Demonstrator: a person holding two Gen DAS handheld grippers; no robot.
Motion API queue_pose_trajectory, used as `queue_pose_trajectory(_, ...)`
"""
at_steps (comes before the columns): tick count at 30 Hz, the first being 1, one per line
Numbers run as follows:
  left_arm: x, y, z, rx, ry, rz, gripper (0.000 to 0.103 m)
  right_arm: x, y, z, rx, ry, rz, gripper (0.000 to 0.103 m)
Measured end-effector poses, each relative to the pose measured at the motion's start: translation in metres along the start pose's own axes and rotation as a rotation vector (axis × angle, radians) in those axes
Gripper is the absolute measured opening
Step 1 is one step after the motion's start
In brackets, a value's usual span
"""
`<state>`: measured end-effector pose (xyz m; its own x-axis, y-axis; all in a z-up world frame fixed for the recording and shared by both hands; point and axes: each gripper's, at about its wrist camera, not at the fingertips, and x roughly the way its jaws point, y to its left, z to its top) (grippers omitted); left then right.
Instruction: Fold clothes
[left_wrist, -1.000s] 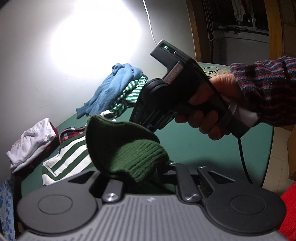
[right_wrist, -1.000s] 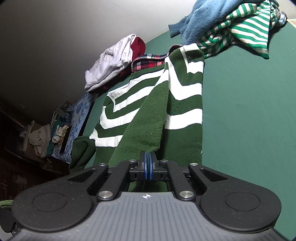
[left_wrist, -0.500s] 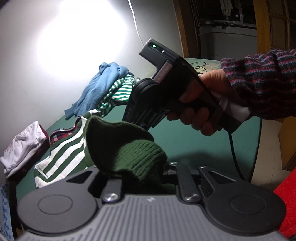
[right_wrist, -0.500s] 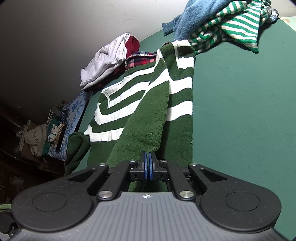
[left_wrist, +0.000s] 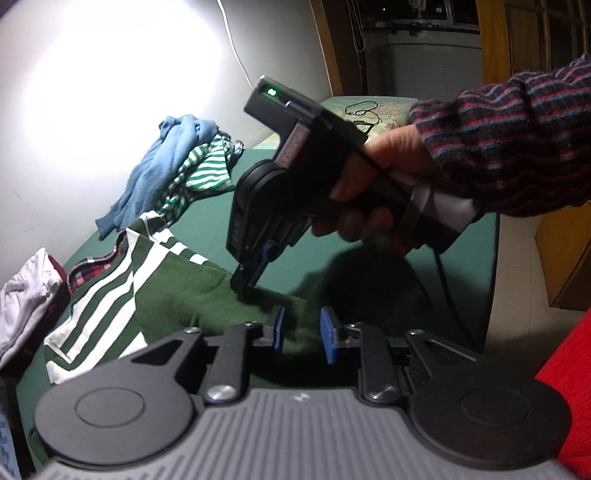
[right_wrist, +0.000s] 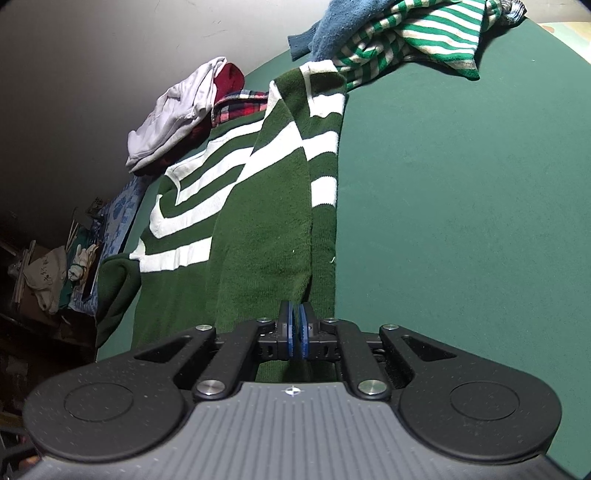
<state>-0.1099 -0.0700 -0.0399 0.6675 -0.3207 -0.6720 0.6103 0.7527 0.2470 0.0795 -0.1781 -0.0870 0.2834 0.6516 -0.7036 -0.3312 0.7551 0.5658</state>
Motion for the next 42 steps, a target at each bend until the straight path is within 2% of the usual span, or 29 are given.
queue_pose_trajectory(4,-0.005,0.002,-0.009,0.022,0.021,0.000,0.034,-0.007,0.000,-0.008,-0.032,0.032,0.008,0.016)
queue_pose_trajectory(6,-0.007,0.005,-0.017,0.016,0.041,-0.003,0.046,-0.020,0.001,-0.019,-0.081,0.066,-0.006,0.019)
queue_pose_trajectory(7,-0.007,0.007,-0.021,0.011,0.051,-0.006,0.050,-0.028,0.002,-0.028,-0.113,0.087,-0.021,0.024)
queue_pose_trajectory(9,-0.005,0.010,-0.028,-0.007,0.078,-0.007,0.050,-0.042,0.005,-0.049,-0.177,0.137,-0.053,0.030)
queue_pose_trajectory(14,0.004,0.005,-0.037,0.029,0.118,-0.017,0.043,-0.065,0.015,-0.086,-0.271,0.181,-0.095,0.029)
queue_pose_trajectory(16,0.006,0.000,-0.037,0.066,0.121,-0.021,0.044,-0.069,0.014,-0.090,-0.246,0.182,-0.091,0.031)
queue_pose_trajectory(18,0.008,-0.004,-0.036,0.096,0.119,-0.027,0.049,-0.069,0.013,-0.094,-0.225,0.199,-0.070,0.037)
queue_pose_trajectory(20,0.008,-0.008,-0.035,0.123,0.113,-0.034,0.053,-0.066,0.013,-0.099,-0.229,0.208,-0.081,0.037)
queue_pose_trajectory(26,0.010,-0.016,-0.031,0.157,0.098,-0.073,0.058,-0.067,0.016,-0.107,-0.224,0.196,-0.089,0.035)
queue_pose_trajectory(28,0.011,-0.019,-0.031,0.164,0.097,-0.088,0.058,-0.069,0.016,-0.109,-0.223,0.188,-0.090,0.017)
queue_pose_trajectory(30,0.011,-0.021,-0.032,0.170,0.096,-0.101,0.058,-0.072,0.016,-0.109,-0.211,0.180,-0.087,0.007)
queue_pose_trajectory(36,0.011,-0.025,-0.035,0.191,0.084,-0.088,0.059,-0.092,0.013,-0.095,-0.070,0.114,0.021,0.006)
queue_pose_trajectory(42,0.010,-0.028,-0.034,0.218,0.044,-0.032,0.068,-0.106,0.025,-0.080,0.046,0.015,0.164,0.006)
